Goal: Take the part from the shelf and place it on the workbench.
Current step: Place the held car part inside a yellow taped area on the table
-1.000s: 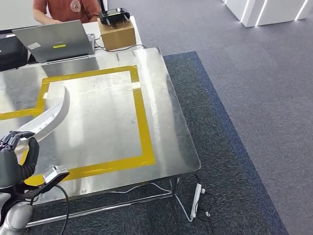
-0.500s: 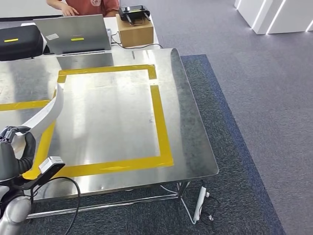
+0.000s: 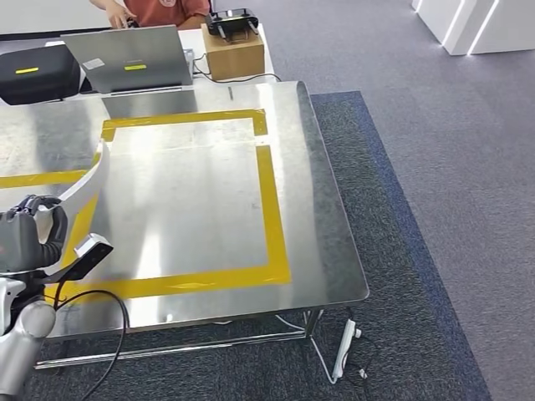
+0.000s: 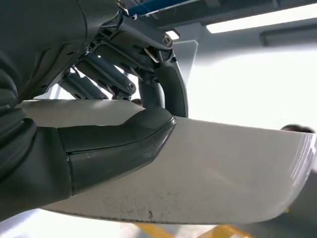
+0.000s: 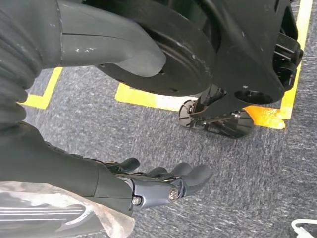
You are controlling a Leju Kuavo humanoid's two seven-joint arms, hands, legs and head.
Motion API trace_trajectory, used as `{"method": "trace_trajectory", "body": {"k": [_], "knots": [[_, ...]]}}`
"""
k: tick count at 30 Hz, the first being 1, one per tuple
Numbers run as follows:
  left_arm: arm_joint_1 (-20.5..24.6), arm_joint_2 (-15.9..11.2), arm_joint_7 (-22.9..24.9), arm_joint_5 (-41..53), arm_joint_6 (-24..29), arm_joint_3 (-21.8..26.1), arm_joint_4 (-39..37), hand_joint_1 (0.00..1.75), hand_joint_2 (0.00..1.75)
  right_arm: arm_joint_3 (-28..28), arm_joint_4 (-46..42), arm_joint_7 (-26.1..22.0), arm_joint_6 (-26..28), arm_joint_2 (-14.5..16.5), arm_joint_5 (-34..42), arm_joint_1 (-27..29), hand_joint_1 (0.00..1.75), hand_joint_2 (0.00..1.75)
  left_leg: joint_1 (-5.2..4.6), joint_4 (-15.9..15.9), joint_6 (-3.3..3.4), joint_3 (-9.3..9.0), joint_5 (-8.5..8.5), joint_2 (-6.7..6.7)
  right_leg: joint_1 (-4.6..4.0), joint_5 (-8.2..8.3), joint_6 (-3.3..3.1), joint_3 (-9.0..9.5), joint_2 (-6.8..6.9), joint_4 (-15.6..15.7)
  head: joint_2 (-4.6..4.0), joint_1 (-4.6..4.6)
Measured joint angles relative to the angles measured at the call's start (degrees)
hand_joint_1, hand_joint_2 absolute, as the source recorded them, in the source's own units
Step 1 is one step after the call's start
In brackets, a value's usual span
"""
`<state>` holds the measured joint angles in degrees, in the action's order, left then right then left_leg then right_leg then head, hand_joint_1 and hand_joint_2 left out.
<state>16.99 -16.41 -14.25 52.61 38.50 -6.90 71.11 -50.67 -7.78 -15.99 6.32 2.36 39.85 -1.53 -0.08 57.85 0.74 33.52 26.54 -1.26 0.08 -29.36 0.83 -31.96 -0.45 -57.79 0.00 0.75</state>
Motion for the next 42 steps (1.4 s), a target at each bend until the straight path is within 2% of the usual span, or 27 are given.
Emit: {"method": "trace_trajectory", "body": {"k": [7,14,21,29,37,41,42], "knots": [[13.32,0.14,4.14,8.20,0.87,-3.81,-20.85,1.75,1.75,-1.47,-0.72,1.16,-0.22,-0.47,-1.33,-0.76,0.00,1.75,0.00,-0.02,-0.31,0.04,-0.15,0.00,0.01,0.17,-0.21,0.03,-0.04,-0.02,0.00,0.02],[22.41,0.16,14.65,21.34,0.60,-8.32,-35.52,1.75,1.75,-2.34,-1.33,1.96,-0.26,-0.57,-1.64,-1.53,0.00,1.75,-0.11,0.04,-0.30,0.08,-0.15,0.00,0.16,0.25,-0.13,0.07,-0.06,0.05,0.00,0.03],[25.98,-0.48,21.88,27.38,-2.06,-11.89,-42.06,1.75,1.75,-2.49,-1.49,2.16,-0.28,-0.57,-1.59,-1.61,0.00,1.75,-0.12,0.05,-0.28,0.10,-0.12,0.01,0.16,0.27,-0.08,0.07,-0.10,0.14,0.00,0.02],[27.04,-1.52,25.24,30.12,-3.64,-13.83,-44.17,1.75,1.75,-2.49,-1.51,2.17,-0.29,-0.57,-1.50,-1.61,0.00,1.75,-0.12,0.05,-0.28,0.11,-0.12,0.01,0.15,0.27,-0.08,0.07,-0.10,0.14,0.00,0.02],[28.68,-2.53,31.23,34.21,-10.69,-15.14,-45.63,1.75,1.75,-2.49,-1.51,2.18,-0.29,-0.57,-1.26,-1.64,0.00,1.75,-0.12,0.05,-0.28,0.11,-0.12,0.01,0.15,0.27,-0.08,0.08,-0.08,0.14,0.00,0.02],[29.18,-2.63,32.78,35.04,-13.02,-15.54,-46.11,0.00,1.75,-2.49,-1.62,2.38,-0.35,-0.56,-1.26,-1.67,0.00,0.00,-0.12,0.05,-0.28,0.11,-0.12,0.01,0.15,0.27,-0.08,0.07,-0.08,0.14,0.00,0.03],[29.26,-2.63,33.03,35.17,-13.17,-15.66,-46.19,0.00,1.75,-2.50,-1.69,2.45,-0.40,-0.55,-1.27,-1.66,0.00,0.00,-0.12,0.05,-0.28,0.11,-0.12,0.01,0.15,0.27,-0.08,0.07,-0.07,0.14,0.00,0.03]]}}
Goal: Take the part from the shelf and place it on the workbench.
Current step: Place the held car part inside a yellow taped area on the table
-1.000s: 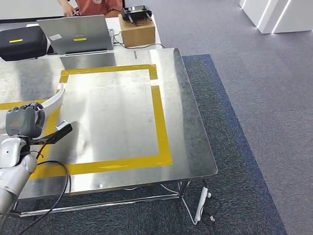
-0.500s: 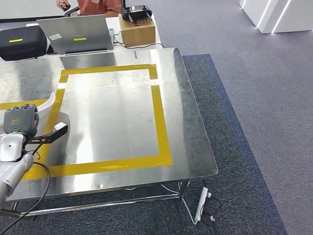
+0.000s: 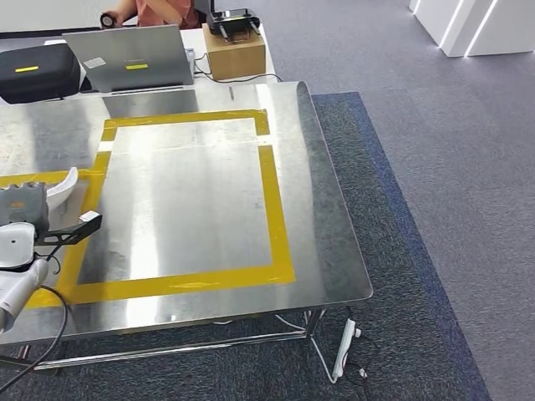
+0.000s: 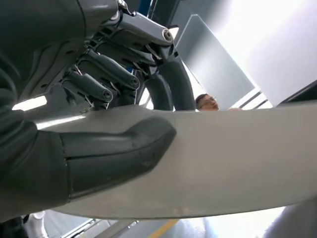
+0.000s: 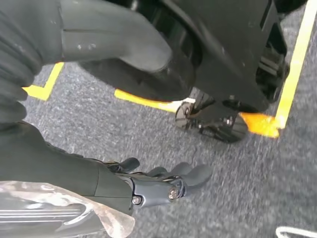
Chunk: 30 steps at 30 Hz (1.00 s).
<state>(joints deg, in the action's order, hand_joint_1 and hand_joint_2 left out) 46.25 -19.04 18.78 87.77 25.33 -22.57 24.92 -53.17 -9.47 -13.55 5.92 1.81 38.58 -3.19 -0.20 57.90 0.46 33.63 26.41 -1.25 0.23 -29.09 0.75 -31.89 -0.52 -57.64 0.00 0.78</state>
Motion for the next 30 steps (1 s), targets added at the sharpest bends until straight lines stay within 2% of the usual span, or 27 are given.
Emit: {"method": "trace_trajectory", "body": {"k": [4,8,19,25,30], "knots": [[0.21,0.00,0.26,-0.09,0.38,-0.27,-0.28,0.00,1.75,-0.03,-0.31,0.06,-0.10,0.05,-0.01,0.03,0.00,0.00,0.00,0.00,0.00,0.00,0.00,0.00,0.02,0.00,0.00,0.00,0.00,0.00,0.00,-0.01],[0.26,-0.01,-0.38,-1.25,1.25,-0.26,-0.37,0.00,0.00,-0.03,-0.37,0.06,-0.11,0.05,-0.01,0.07,0.00,0.00,0.00,0.00,0.00,0.00,0.00,0.00,0.02,0.00,0.00,0.00,0.01,0.00,0.00,0.00],[0.37,0.02,-4.26,-4.31,5.44,1.45,-0.37,0.00,0.00,-0.08,-0.38,0.02,-0.19,0.05,-0.01,0.11,0.00,0.00,-0.01,0.00,0.00,-0.01,0.00,0.00,0.03,0.00,0.00,0.00,0.00,0.00,0.00,0.00],[-0.01,0.43,-10.76,-9.28,11.30,3.55,0.92,0.00,0.00,-0.08,-0.37,-0.62,-0.17,0.05,0.27,0.26,0.00,0.00,-0.02,0.00,0.00,0.00,0.00,0.00,0.04,0.00,0.00,0.00,0.01,0.00,0.00,0.00],[-3.04,0.72,-15.29,-14.17,14.27,5.28,7.38,0.00,0.00,-0.08,-0.37,-1.06,-0.17,0.05,0.85,0.57,0.00,0.00,-0.06,0.00,0.00,0.00,0.00,0.00,0.09,0.00,0.00,0.00,0.00,0.00,0.00,-0.01]]}}
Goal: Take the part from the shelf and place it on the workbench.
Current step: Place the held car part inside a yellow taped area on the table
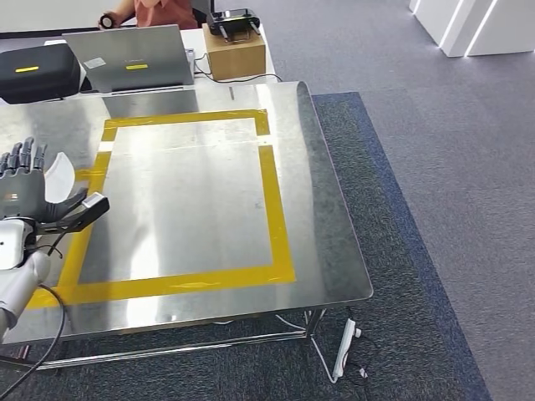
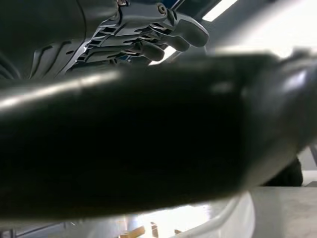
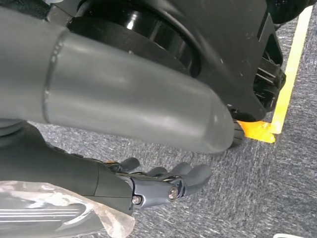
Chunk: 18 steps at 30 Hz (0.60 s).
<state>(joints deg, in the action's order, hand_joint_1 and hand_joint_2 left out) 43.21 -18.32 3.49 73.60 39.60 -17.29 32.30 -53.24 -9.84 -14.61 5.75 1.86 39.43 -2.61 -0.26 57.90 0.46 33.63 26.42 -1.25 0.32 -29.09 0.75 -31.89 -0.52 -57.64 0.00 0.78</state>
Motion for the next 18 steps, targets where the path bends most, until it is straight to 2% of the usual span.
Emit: {"method": "trace_trajectory", "body": {"k": [8,11,13,14,15,17,18], "knots": [[-2.31,0.20,-0.42,-0.80,0.22,1.28,5.08,0.00,0.00,0.00,0.00,-0.08,0.00,0.00,0.13,0.21,0.00,0.00,-0.01,0.00,0.00,0.00,0.00,0.00,0.00,0.00,0.00,0.01,0.01,0.00,0.00,0.00],[-2.78,0.14,-1.27,-1.22,0.24,1.65,6.44,0.00,0.00,0.00,-0.01,-0.16,0.02,0.11,0.24,0.27,0.00,0.00,-0.25,-0.03,0.79,-0.04,-0.21,-0.02,0.25,0.50,0.78,0.17,0.03,0.46,0.00,-0.08],[-3.81,0.22,-2.59,-1.74,0.31,2.21,8.83,0.00,0.00,0.00,0.00,-0.23,0.07,0.17,0.41,0.32,0.00,0.00,-0.02,-1.31,1.46,-0.51,-1.11,0.18,0.27,-0.02,1.35,-0.21,0.04,0.17,-0.01,-0.10],[-4.47,0.37,-3.16,-2.01,0.37,2.54,10.37,0.00,0.00,0.00,0.00,-0.26,0.08,0.17,0.47,0.33,0.00,0.00,0.16,-1.99,1.63,-0.68,-1.55,0.28,0.23,-1.15,1.51,-0.92,0.06,-1.23,-0.01,-0.06],[-5.30,0.54,-3.60,-2.28,0.42,2.81,11.95,0.00,0.00,0.00,0.00,-0.26,0.09,0.17,0.51,0.36,0.00,0.00,0.32,-2.39,1.70,-0.74,-1.82,0.39,0.29,-2.89,1.63,-2.22,0.09,-3.94,-0.01,0.00],[-7.37,0.85,-4.02,-2.67,0.48,3.07,15.15,0.00,0.00,0.00,0.00,-0.26,0.09,0.17,0.57,0.48,0.00,0.00,0.39,-2.45,1.69,-0.47,-1.99,0.47,0.47,-6.34,2.05,-5.53,0.11,-11.50,0.00,0.02],[-8.56,0.99,-4.09,-2.77,0.48,3.08,16.66,0.00,0.00,0.00,0.00,-0.26,0.09,0.17,0.60,0.59,0.00,0.00,0.46,-2.39,1.59,-0.32,-2.05,0.51,0.60,-7.07,2.30,-6.72,0.13,-14.21,0.00,0.02]]}}
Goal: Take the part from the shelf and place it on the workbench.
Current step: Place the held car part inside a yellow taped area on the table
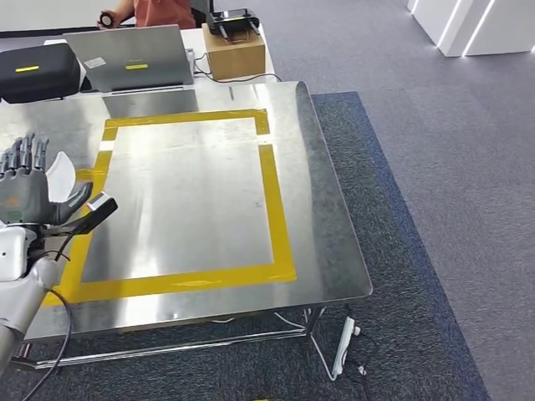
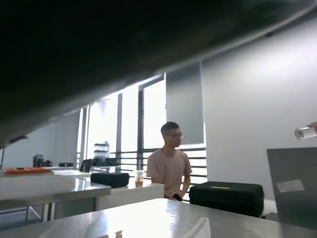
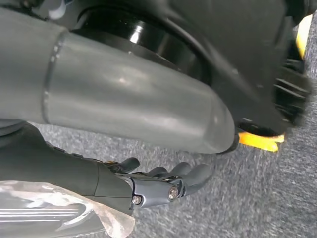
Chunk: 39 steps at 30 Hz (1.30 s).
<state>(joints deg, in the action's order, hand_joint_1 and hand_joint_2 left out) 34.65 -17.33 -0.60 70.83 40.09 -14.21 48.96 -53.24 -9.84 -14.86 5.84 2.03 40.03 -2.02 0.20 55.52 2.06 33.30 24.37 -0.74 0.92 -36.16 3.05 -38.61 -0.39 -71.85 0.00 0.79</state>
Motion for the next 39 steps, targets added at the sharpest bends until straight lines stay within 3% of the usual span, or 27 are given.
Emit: {"method": "trace_trajectory", "body": {"k": [1,2,4,5,7,10,12,14,15,16,17,20,21,24,25,26,27,29,30,31,32,33,35,37,38,39], "knots": [[-1.13,0.13,-0.04,-0.03,-0.01,-0.01,1.46,0.00,0.00,0.00,0.01,0.00,0.01,0.00,0.02,0.11,0.00,0.00,0.12,0.11,-0.16,0.17,-0.06,0.03,0.15,0.38,0.26,-0.21,0.03,-0.58,0.00,-0.01],[-2.13,0.23,-0.05,-0.10,-0.03,-0.01,2.85,0.00,0.00,0.00,0.01,0.00,0.03,-0.01,0.03,0.18,0.00,0.00,0.32,0.34,-0.40,0.37,-0.10,0.02,0.34,1.82,0.52,0.75,0.06,1.27,0.00,-0.01],[-3.60,0.32,0.06,-0.38,-0.12,-0.02,5.35,0.00,0.00,0.00,0.02,0.00,0.07,0.02,0.03,0.13,0.00,0.00,0.65,1.28,-1.21,1.02,0.05,-0.05,0.76,5.11,1.08,4.56,-0.15,8.62,0.00,0.08],[-4.11,0.32,0.20,-0.54,-0.22,-0.03,6.50,0.00,0.00,0.00,0.01,0.00,0.08,0.05,0.03,0.08,0.00,0.00,0.69,1.95,-1.69,1.51,0.13,-0.13,0.86,6.02,0.92,6.03,-0.38,11.46,0.00,0.17],[-5.02,0.24,0.49,-0.69,-0.50,-0.07,8.39,0.00,0.00,0.01,0.02,0.02,0.09,0.11,0.03,0.04,0.00,0.00,0.62,2.74,-2.61,2.32,-0.06,-0.28,0.73,6.18,0.06,6.74,-0.81,13.03,0.00,0.29],[-6.83,0.18,0.77,-0.62,-1.01,-0.10,10.29,0.00,0.00,0.02,0.08,0.12,0.20,0.07,0.03,0.22,0.00,0.00,0.85,3.14,-3.50,2.90,0.05,-0.25,0.69,7.18,-1.82,6.00,-0.57,12.84,0.00,0.23],[-7.69,0.18,0.93,-0.53,-1.17,-0.15,11.12,0.00,0.00,0.02,0.09,0.19,0.24,0.07,-0.04,0.23,0.00,0.00,0.97,7.18,-3.87,4.43,3.68,-0.03,0.74,8.04,-2.90,5.12,-0.18,13.00,0.00,-0.13],[-8.28,0.20,1.09,-0.49,-1.34,-0.21,11.70,0.00,0.00,0.02,0.09,0.30,0.24,0.07,-0.09,0.22,0.00,0.00,0.97,14.76,-4.12,6.61,8.86,0.07,0.55,8.90,-3.36,3.95,0.18,12.98,0.00,-0.46],[-8.66,0.20,1.21,-0.45,-1.44,-0.25,11.89,0.00,0.00,0.02,0.10,0.37,0.24,0.07,-0.10,0.23,0.00,0.00,0.97,17.64,-4.15,7.07,10.47,0.07,0.47,9.36,-3.40,3.33,0.34,12.97,0.00,-0.50],[-9.09,0.20,1.37,-0.40,-1.55,-0.27,12.11,0.00,0.00,0.02,0.10,0.45,0.24,0.07,-0.11,0.24,0.00,0.00,0.96,18.59,-4.09,6.55,11.07,0.07,0.39,9.84,-3.36,2.69,0.46,12.96,0.00,-0.52],[-9.46,0.20,1.50,-0.35,-1.64,-0.29,12.34,0.00,0.00,0.02,0.11,0.51,0.24,0.07,-0.13,0.25,0.00,0.00,0.94,17.13,-3.94,4.83,10.64,0.08,0.34,10.33,-3.26,2.08,0.54,12.94,0.00,-0.53],[-9.79,0.19,1.63,-0.20,-1.81,-0.31,13.27,0.00,0.00,0.02,0.09,0.56,0.24,0.08,-0.19,0.15,0.00,0.00,0.72,5.14,-3.24,-3.62,7.61,0.18,0.22,11.75,-2.57,0.77,0.75,12.91,0.00,-0.51],[-9.76,0.19,1.63,-0.15,-1.85,-0.32,13.54,0.00,0.00,0.02,0.09,0.56,0.24,0.08,-0.21,0.11,0.00,0.00,0.55,2.55,-3.06,-5.15,7.11,0.20,0.19,12.22,-2.22,0.56,0.81,12.97,0.00,-0.49],[-10.06,0.11,1.64,-0.05,-1.88,-0.33,13.95,0.00,0.00,0.00,0.10,0.61,0.24,0.07,-0.25,0.15,0.00,0.00,0.10,1.33,-2.20,-5.08,5.96,0.20,0.34,13.74,-1.04,0.34,0.88,13.59,-0.01,-0.39],[-10.21,0.09,1.66,-0.02,-1.88,-0.33,14.06,0.00,0.00,0.00,0.10,0.63,0.24,0.07,-0.26,0.19,0.00,0.00,0.12,1.22,-1.76,-4.75,5.31,0.29,0.42,13.52,-0.74,0.13,0.80,13.52,-0.01,-0.35],[-10.33,0.10,1.68,-0.01,-1.88,-0.34,14.21,0.00,0.00,0.00,0.11,0.68,0.24,0.07,-0.27,0.22,0.00,0.00,0.20,1.06,-1.29,-4.26,4.60,0.38,0.43,12.21,-0.50,-0.42,0.69,12.65,-0.01,-0.32],[-10.46,0.11,1.70,-0.01,-1.88,-0.34,14.42,0.00,0.00,-0.01,0.11,0.73,0.23,0.07,-0.28,0.23,0.00,0.00,0.29,0.90,-0.89,-3.59,3.84,0.46,0.42,9.84,-0.33,-1.29,0.59,10.54,-0.01,-0.20],[-10.93,0.14,1.74,-0.01,-1.88,-0.35,14.77,0.00,0.00,-0.02,0.11,0.84,0.23,0.07,-0.33,0.20,0.00,0.00,0.14,0.96,-0.38,-1.84,2.48,0.53,0.31,3.89,-0.15,-3.37,0.50,3.26,-0.01,0.01],[-11.26,0.14,1.76,-0.01,-1.88,-0.35,14.87,0.00,0.00,-0.02,0.11,0.86,0.23,0.07,-0.36,0.19,0.00,0.00,0.02,1.01,-0.29,-0.90,1.78,0.53,0.25,2.12,-0.09,-3.95,0.50,-0.34,0.00,0.09],[-11.59,0.14,1.79,-0.01,-1.88,-0.35,14.92,0.00,0.00,-0.02,0.11,0.87,0.24,0.07,-0.38,0.18,0.00,0.00,-0.12,1.06,-0.24,0.02,1.10,0.53,0.19,1.66,-0.12,-3.82,0.49,-2.59,0.00,0.12],[-11.89,0.13,1.82,-0.01,-1.88,-0.35,14.99,0.00,0.00,-0.02,0.11,0.87,0.24,0.07,-0.40,0.17,0.00,0.00,-0.27,1.10,-0.25,0.90,0.45,0.52,0.11,2.44,-0.26,-2.67,0.50,-2.81,0.00,0.13],[-12.13,0.11,1.86,-0.01,-1.87,-0.35,15.07,0.00,0.00,-0.02,0.11,0.87,0.23,0.07,-0.42,0.16,0.00,0.00,-0.42,1.13,-0.29,1.71,-0.17,0.51,0.00,3.84,-0.55,-0.41,0.48,-0.87,0.00,0.15],[-12.39,0.05,1.93,-0.01,-1.86,-0.34,15.36,0.00,0.00,-0.02,0.10,0.87,0.22,0.00,-0.44,0.05,0.00,0.00,-0.67,1.25,-0.49,2.88,-1.24,0.47,-0.48,5.38,-1.58,6.63,0.33,7.49,-0.01,0.17],[-12.51,-0.06,1.95,-0.02,-1.82,-0.33,15.67,0.00,0.00,-0.03,0.09,0.87,0.21,-0.12,-0.45,-0.13,0.00,0.00,-0.79,1.34,-0.93,3.44,-2.24,0.51,-0.89,4.62,-2.27,11.86,0.17,14.66,0.00,0.17],[-12.67,-0.13,1.95,-0.06,-1.78,-0.32,15.85,0.00,0.00,-0.04,0.09,0.87,0.20,-0.18,-0.45,-0.18,0.00,0.00,-0.82,1.26,-1.22,3.58,-2.76,0.54,-1.05,4.31,-2.43,12.84,0.13,16.22,0.00,0.18],[-13.00,-0.20,1.90,-0.26,-1.72,-0.31,16.08,0.00,0.00,-0.04,0.09,0.91,0.16,-0.13,-0.45,-0.17,0.00,0.00,-0.82,1.12,-1.53,3.68,-3.32,0.56,-0.97,4.59,-2.60,12.49,0.14,16.64,0.00,0.18]]}}
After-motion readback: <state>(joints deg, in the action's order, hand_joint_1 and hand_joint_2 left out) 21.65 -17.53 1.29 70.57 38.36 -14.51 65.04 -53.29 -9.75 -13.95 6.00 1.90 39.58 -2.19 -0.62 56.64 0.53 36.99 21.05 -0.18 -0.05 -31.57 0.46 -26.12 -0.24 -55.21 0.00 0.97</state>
